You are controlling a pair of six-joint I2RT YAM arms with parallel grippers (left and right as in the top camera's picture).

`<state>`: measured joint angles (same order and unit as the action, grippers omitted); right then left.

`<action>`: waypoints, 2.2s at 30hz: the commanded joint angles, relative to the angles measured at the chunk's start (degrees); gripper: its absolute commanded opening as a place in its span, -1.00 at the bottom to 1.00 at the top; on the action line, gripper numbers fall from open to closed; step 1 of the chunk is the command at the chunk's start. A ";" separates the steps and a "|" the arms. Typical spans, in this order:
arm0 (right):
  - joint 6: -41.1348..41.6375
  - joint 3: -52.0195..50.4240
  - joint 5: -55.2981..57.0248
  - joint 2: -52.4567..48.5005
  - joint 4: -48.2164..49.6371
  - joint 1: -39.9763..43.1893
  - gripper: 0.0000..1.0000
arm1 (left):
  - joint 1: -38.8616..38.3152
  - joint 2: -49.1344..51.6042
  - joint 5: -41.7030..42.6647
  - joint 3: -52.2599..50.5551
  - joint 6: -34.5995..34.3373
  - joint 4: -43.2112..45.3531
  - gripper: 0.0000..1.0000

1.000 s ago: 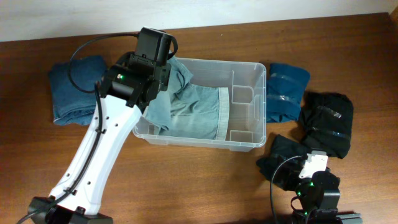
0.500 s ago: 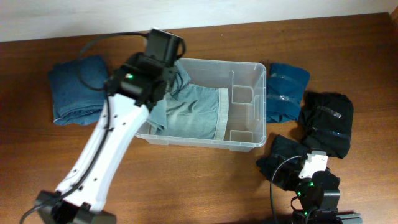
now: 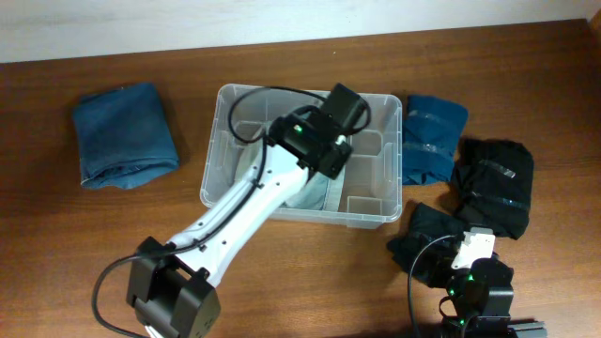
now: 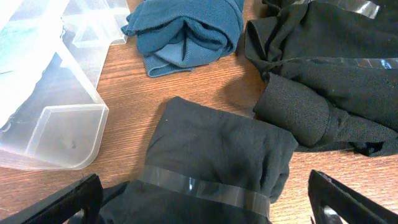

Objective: Pack container
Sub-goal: 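Lower the jeans into the container's right side and release, then move the left gripper to the dark-blue jeans and grasp them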

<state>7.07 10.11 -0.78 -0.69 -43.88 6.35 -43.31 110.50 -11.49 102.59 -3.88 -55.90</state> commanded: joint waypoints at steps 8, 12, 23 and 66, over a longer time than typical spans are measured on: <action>-0.20 -0.52 -0.09 0.44 -0.02 0.04 0.97 | 0.61 -0.17 1.49 10.08 -0.79 -3.28 0.09; -0.20 -0.52 -0.09 0.44 -0.02 0.04 0.97 | 4.22 -0.26 0.98 21.09 -0.33 -8.87 0.18; -0.20 -0.52 -0.09 0.44 -0.02 0.07 0.97 | 20.72 -0.48 1.20 26.58 -2.51 -16.83 0.21; -0.20 -0.52 -0.11 0.44 -0.02 0.07 0.97 | 79.21 39.12 53.46 24.63 14.08 -18.49 0.68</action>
<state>7.09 10.11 -0.78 -0.69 -43.88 6.35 37.45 146.87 41.19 127.28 8.32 -74.48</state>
